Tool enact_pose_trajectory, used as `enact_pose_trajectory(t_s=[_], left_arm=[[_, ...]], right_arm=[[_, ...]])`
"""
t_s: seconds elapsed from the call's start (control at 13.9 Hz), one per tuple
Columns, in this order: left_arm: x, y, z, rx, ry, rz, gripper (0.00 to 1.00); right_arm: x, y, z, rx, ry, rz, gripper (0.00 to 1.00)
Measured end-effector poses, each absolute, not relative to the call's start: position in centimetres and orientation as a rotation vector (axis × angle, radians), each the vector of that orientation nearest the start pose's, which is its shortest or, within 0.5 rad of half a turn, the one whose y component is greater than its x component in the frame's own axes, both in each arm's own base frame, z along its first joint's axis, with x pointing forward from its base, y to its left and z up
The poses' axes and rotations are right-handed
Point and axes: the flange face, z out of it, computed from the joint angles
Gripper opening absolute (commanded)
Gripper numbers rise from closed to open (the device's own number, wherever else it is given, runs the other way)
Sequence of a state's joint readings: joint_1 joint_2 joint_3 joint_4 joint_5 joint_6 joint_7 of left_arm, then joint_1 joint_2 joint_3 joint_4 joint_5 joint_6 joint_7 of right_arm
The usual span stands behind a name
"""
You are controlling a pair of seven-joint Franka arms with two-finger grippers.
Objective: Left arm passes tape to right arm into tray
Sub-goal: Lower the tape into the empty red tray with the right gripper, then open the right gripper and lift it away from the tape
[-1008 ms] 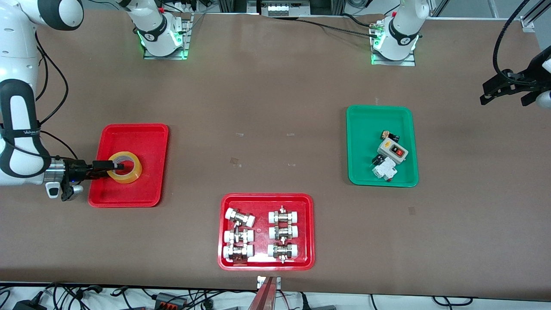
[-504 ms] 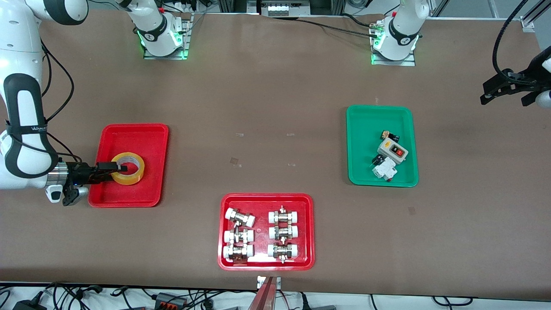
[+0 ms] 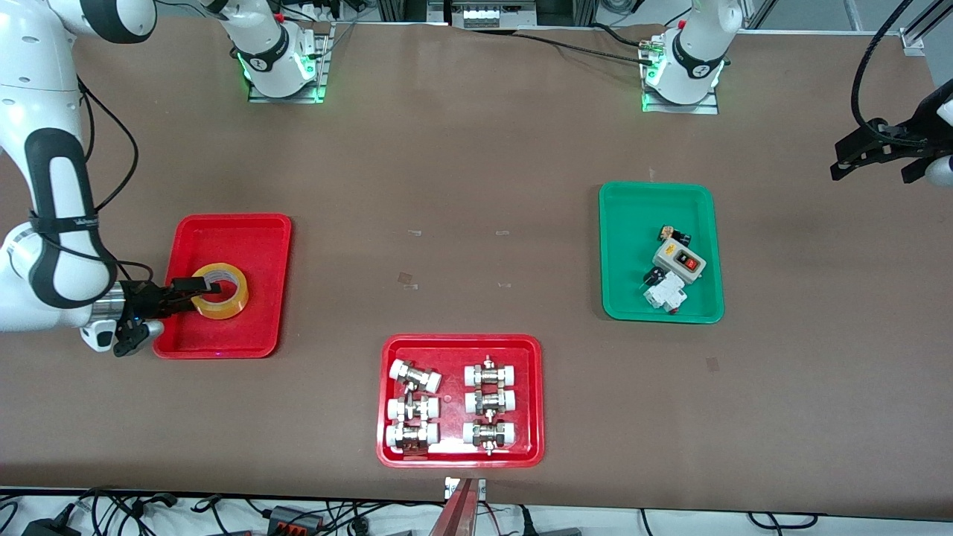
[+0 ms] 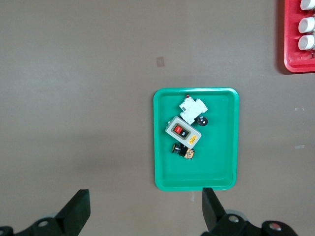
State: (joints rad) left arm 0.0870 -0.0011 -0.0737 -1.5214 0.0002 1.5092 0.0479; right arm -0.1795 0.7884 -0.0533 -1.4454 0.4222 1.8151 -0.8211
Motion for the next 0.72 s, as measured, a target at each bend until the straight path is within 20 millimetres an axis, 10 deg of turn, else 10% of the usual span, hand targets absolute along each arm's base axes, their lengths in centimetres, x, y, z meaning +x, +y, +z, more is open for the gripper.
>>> enact_pose_trajectory(t_s=[0.72], left_arm=[[54.8, 0.7, 64.3, -3.141, 0.056, 0.019, 1.00]], right_arm=[[68.2, -9.8, 23.0, -2.695, -0.737, 0.247, 1.00]])
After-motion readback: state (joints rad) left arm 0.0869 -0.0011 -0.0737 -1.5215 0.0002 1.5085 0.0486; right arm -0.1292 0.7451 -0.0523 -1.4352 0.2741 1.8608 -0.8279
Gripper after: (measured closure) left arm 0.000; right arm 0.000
